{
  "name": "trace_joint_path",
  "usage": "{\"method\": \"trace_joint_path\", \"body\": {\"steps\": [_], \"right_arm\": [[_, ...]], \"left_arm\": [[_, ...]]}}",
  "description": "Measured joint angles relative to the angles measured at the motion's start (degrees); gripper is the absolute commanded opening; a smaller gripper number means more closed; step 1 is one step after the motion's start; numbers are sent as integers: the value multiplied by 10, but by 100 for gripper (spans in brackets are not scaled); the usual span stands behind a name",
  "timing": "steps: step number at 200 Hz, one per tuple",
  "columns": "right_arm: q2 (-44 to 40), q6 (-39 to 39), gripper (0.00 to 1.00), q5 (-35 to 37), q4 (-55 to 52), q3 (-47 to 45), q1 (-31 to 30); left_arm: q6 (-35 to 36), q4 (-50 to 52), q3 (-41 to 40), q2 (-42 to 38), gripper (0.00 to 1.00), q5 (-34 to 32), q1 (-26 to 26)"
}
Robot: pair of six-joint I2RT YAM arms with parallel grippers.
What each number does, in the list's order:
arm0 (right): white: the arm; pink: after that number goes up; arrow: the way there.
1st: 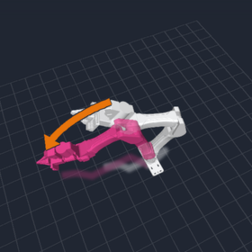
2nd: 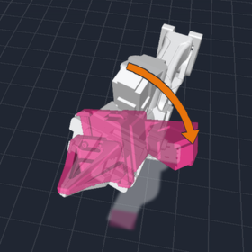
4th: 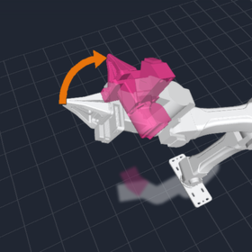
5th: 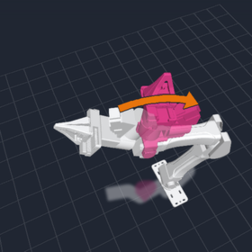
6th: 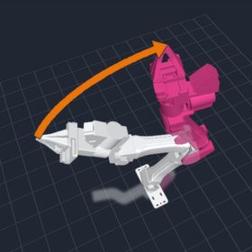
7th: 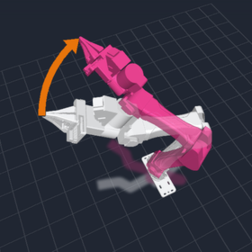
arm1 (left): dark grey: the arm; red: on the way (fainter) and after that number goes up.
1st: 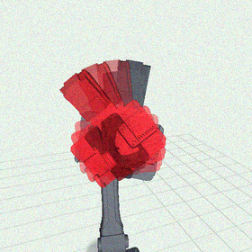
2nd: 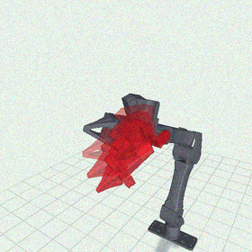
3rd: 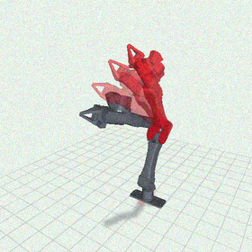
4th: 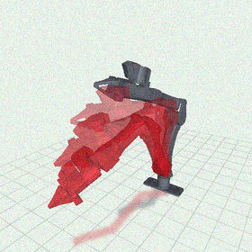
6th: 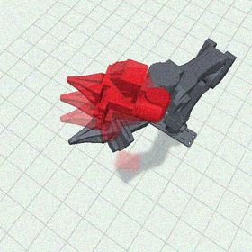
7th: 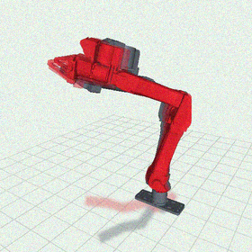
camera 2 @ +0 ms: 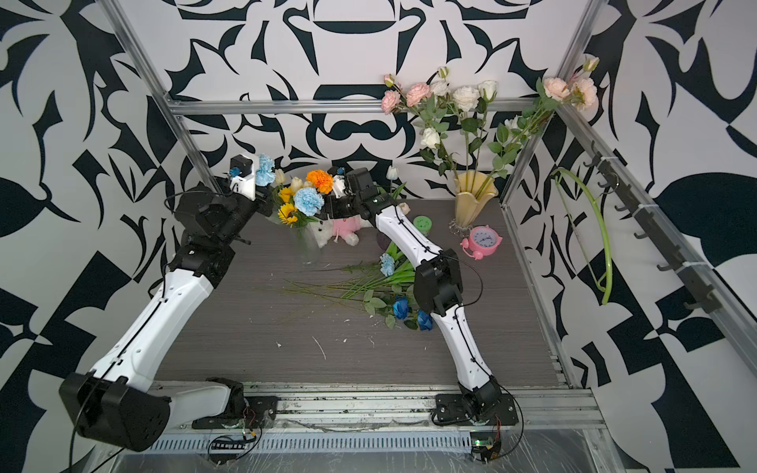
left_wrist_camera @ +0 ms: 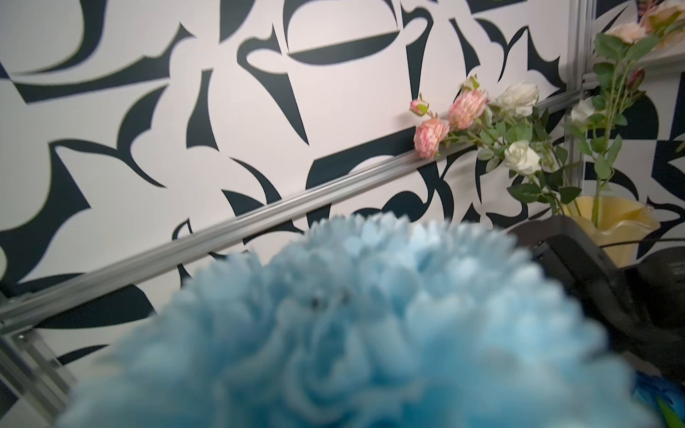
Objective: Pick out blue flowers from the vase
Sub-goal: Pick up the flower from the vase, then place the flower at the center of the board.
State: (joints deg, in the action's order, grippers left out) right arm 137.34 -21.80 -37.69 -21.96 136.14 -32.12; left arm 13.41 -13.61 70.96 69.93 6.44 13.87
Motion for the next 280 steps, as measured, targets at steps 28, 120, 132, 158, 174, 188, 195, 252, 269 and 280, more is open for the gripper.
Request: {"method": "trace_joint_path", "body": {"steps": [28, 120, 132, 158, 174, 188, 195, 252, 269, 280], "right_arm": [[0, 9, 70, 7, -9, 0, 0], [-38, 32, 70, 15, -35, 13, 8], [-39, 36, 70, 15, -38, 18, 9], [-39, 46, 71, 15, -59, 30, 12], [-36, 56, 70, 15, -84, 54, 14], [-33, 65, 70, 15, -96, 77, 16], [-32, 69, 70, 16, -101, 83, 17], [-32, 88, 70, 16, -131, 91, 21], [-32, 92, 70, 16, -137, 91, 22], [-32, 94, 70, 16, -140, 91, 22]], "left_arm": [[6, 36, 16, -45, 0, -9, 0], [75, 208, 54, -176, 0, -104, 0], [76, 225, 57, -180, 0, -104, 0], [88, 257, 30, -181, 0, -123, 11], [123, 273, -9, -171, 0, -182, 61], [160, 282, -40, -150, 0, -241, 132], [177, 284, -53, -134, 0, -263, 164], [242, 287, -113, -59, 0, -380, 306], [254, 268, -120, -37, 0, -402, 333], [264, 251, -126, -17, 0, -416, 350]]}}
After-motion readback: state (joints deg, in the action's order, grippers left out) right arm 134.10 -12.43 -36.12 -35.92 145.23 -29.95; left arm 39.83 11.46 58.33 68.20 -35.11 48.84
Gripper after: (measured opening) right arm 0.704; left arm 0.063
